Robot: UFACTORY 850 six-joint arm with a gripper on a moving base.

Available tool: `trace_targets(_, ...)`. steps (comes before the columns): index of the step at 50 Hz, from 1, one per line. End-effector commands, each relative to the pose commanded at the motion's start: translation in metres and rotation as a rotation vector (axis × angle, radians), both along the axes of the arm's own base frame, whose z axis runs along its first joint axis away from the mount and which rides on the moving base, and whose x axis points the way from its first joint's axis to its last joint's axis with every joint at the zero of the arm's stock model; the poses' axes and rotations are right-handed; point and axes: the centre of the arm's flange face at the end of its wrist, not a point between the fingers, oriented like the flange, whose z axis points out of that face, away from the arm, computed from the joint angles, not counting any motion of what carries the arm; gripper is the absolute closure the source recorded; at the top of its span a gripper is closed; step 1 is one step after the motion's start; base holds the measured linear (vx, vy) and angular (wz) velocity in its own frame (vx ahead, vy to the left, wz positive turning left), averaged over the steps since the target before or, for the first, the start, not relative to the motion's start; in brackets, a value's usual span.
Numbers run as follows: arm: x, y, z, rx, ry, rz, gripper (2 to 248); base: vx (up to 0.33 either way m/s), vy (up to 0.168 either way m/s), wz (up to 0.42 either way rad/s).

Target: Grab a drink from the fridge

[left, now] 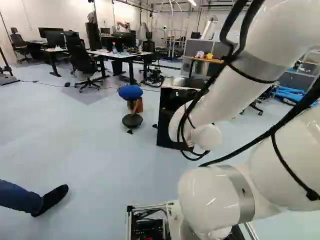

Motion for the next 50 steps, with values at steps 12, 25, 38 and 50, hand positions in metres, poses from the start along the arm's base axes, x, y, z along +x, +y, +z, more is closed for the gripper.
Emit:
trace_targets(12,0.0000,0.0000,0.0000,0.000,0.000,0.000,3,0.000,0.000,0.000)
trace_targets(25,0.0000,0.0000,0.0000,0.000,0.000,0.000,3,0.000,0.000,0.000)
trace_targets(38,0.0000,0.0000,0.0000,0.000,0.000,0.000,3,-0.001,0.001,-0.002)
trace_targets(50,0.0000,0.0000,0.0000,0.000,0.000,0.000,3,0.005,0.002,-0.014)
